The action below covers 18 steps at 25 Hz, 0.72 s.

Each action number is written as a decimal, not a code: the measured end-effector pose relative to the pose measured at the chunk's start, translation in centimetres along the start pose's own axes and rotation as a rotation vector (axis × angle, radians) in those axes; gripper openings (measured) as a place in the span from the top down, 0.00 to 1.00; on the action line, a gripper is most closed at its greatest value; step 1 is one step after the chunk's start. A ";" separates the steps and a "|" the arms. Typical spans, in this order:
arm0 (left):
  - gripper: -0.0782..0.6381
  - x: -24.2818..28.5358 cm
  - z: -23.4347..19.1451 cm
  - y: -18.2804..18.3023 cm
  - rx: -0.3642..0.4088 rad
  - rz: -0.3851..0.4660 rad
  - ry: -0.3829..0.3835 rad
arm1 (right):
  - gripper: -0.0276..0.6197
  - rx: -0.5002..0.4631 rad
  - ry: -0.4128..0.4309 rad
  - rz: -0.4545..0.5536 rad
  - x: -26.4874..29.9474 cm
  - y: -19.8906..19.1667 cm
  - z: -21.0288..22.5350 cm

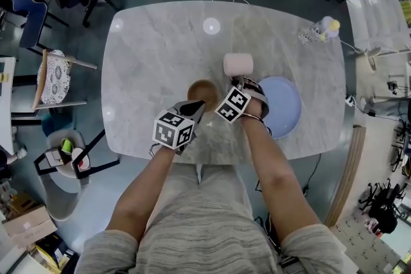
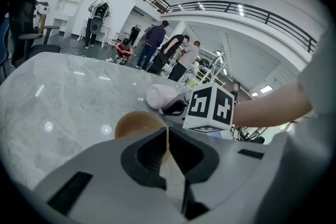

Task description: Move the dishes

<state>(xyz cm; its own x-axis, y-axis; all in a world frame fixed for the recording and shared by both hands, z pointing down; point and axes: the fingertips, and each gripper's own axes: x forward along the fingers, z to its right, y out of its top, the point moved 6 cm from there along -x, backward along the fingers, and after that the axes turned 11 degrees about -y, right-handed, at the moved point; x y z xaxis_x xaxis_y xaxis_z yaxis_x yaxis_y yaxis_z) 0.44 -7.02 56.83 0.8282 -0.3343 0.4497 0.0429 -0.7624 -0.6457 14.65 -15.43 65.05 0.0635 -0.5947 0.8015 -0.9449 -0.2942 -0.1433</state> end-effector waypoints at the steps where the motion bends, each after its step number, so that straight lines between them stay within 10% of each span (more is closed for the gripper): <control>1: 0.85 0.0 0.0 0.1 -0.001 0.001 0.000 | 0.90 0.007 0.011 -0.001 -0.1 0.1 0.1; 18: 0.85 1.4 0.3 1.6 0.007 0.012 -0.039 | 0.91 0.419 0.409 -0.026 -4.6 1.6 4.9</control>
<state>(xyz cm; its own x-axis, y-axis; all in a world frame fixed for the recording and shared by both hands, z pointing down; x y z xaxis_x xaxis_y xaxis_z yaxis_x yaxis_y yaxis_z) 1.89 -8.51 56.25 0.8501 -0.3213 0.4172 0.0364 -0.7545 -0.6552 14.40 -16.83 58.25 -0.1225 -0.2710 0.9548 -0.7323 -0.6247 -0.2713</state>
